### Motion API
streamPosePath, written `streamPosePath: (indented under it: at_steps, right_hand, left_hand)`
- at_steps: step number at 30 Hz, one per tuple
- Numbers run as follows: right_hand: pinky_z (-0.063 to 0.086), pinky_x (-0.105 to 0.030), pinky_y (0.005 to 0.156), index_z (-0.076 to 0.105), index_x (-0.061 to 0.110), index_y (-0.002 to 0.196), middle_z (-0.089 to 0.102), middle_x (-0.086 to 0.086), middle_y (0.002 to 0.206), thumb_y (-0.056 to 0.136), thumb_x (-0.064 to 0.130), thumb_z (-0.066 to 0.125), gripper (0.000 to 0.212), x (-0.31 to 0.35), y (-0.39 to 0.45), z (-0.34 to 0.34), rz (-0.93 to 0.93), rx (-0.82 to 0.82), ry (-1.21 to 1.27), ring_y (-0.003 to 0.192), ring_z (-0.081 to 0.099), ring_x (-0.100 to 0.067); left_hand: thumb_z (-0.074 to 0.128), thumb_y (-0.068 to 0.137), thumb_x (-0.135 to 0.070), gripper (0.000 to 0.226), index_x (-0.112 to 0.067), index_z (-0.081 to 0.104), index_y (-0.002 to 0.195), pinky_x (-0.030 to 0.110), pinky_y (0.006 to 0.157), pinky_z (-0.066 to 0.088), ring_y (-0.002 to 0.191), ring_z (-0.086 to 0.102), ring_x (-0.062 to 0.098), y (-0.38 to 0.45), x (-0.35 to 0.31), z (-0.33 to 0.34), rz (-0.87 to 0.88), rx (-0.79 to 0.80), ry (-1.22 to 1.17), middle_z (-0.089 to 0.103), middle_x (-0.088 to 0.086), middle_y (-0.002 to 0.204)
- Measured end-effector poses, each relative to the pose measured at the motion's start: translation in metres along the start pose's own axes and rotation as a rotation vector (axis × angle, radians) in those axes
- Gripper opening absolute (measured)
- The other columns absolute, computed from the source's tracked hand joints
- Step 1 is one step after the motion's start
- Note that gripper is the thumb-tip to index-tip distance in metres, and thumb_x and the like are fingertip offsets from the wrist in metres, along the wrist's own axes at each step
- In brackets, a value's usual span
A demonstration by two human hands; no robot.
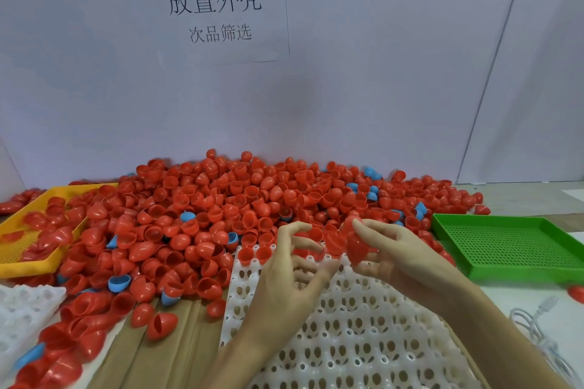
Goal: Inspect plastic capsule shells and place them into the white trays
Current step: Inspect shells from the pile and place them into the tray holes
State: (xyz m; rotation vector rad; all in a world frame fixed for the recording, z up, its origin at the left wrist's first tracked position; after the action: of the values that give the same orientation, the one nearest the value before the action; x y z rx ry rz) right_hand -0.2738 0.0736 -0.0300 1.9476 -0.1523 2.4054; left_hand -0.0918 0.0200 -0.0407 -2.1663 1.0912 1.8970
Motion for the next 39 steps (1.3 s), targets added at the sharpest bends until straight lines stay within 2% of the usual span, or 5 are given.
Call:
streamPosePath:
  at_steps: [9,15,22,31,39]
  right_hand:
    - [0.062,-0.043,0.088,0.072,0.012,0.125,0.076,-0.015,0.113,0.094,0.049,0.077,0.048,-0.010,-0.002,0.013,-0.011,-0.009,-0.133,0.094,0.073,-0.027]
    - [0.053,-0.019,0.065,0.081,0.017,0.112,0.058,0.005,0.074,0.086,0.053,0.080,0.045,0.011,0.028,-0.003,-0.010,-0.150,-0.109,0.060,0.051,-0.008]
    - [0.062,-0.023,0.088,0.024,-0.002,0.160,0.067,-0.021,0.137,0.093,0.010,0.078,0.086,0.021,0.057,-0.017,-0.003,-0.205,-0.001,0.113,0.075,-0.019]
    - [0.061,-0.032,0.093,0.075,0.015,0.123,0.076,-0.015,0.121,0.098,0.022,0.072,0.026,0.004,0.010,-0.020,-0.103,-0.057,-0.207,0.115,0.074,-0.032]
    - [0.059,-0.028,0.097,0.072,0.038,0.127,0.074,0.007,0.126,0.095,0.022,0.079,0.036,0.004,-0.011,0.007,-0.227,0.051,-0.556,0.117,0.072,-0.013]
  left_hand:
    - [0.074,0.097,-0.035,0.016,-0.036,0.069,0.111,0.027,0.075,0.061,0.087,0.075,0.018,0.000,-0.012,-0.001,0.125,-0.024,0.033,0.074,-0.009,0.098]
    - [0.074,0.097,-0.027,0.021,-0.037,0.067,0.115,0.024,0.079,0.061,0.092,0.076,0.009,0.001,-0.001,-0.006,-0.004,-0.062,-0.001,0.074,-0.015,0.102]
    - [0.077,0.095,-0.015,0.019,-0.021,0.066,0.110,0.036,0.084,0.064,0.093,0.077,0.016,0.004,0.005,-0.011,-0.093,-0.102,-0.090,0.073,-0.010,0.106]
    - [0.079,0.092,-0.009,0.021,-0.016,0.066,0.107,0.029,0.083,0.063,0.092,0.078,0.015,0.005,0.008,-0.015,-0.110,-0.145,-0.102,0.073,-0.013,0.106]
    - [0.081,0.090,-0.009,0.019,-0.012,0.065,0.098,0.023,0.083,0.060,0.101,0.075,0.010,0.007,0.011,-0.014,-0.075,-0.121,-0.105,0.077,-0.010,0.108]
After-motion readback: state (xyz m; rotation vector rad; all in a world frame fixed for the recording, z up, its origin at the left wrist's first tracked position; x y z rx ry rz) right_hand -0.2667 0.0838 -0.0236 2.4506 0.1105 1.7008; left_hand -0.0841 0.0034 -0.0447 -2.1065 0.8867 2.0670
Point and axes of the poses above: each hand's wrist, its own y-axis towards the middle knuckle, its own z-axis out of the palm, x = y × z, the point moved 6 cm from there along y, towards the middle knuckle
